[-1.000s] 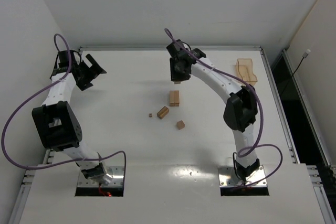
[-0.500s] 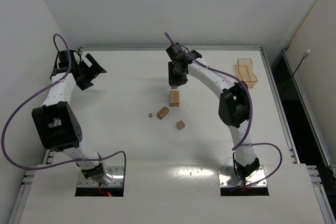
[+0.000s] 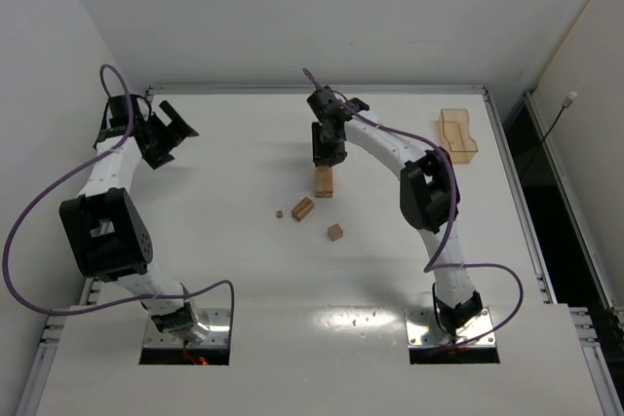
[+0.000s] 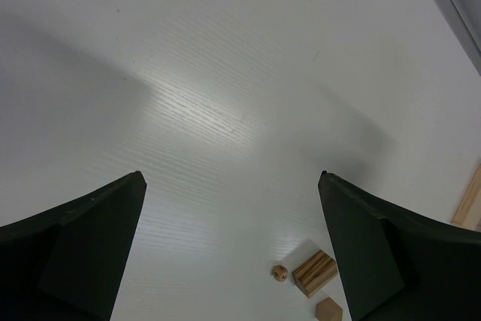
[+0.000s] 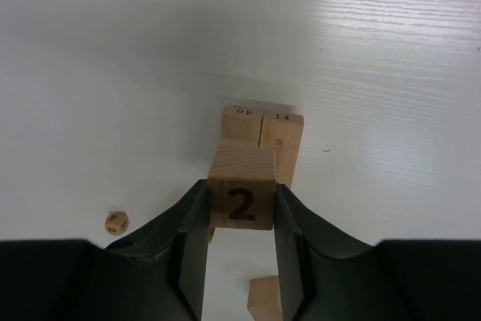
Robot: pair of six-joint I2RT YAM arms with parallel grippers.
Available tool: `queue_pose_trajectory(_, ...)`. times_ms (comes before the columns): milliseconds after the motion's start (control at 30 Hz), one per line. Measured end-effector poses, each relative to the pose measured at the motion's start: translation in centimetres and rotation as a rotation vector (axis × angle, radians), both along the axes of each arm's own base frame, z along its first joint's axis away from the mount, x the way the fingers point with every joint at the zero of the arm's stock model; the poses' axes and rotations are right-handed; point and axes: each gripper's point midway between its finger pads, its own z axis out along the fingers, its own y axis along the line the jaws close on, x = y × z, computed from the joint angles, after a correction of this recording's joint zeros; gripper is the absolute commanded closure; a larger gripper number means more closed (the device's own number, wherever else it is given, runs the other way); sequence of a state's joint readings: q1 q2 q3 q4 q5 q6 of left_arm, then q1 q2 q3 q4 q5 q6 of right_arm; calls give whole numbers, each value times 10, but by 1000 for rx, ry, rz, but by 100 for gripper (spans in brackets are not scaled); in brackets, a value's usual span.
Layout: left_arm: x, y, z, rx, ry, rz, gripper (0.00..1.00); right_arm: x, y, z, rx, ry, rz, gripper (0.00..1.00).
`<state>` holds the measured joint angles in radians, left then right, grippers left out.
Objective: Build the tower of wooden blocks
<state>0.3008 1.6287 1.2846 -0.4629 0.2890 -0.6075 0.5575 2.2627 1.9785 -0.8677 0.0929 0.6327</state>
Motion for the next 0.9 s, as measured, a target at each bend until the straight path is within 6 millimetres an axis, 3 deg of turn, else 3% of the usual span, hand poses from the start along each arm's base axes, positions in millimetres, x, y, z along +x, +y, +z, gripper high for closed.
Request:
queue_pose_trajectory(400,0,0,-2,-2,5,-1,0,-2,-11,-19,-26,35,-16,100)
queue_pose_trajectory(900,1,0,-3,-2,6,-1,0,-4,-10,-22,-27,43,-12,100)
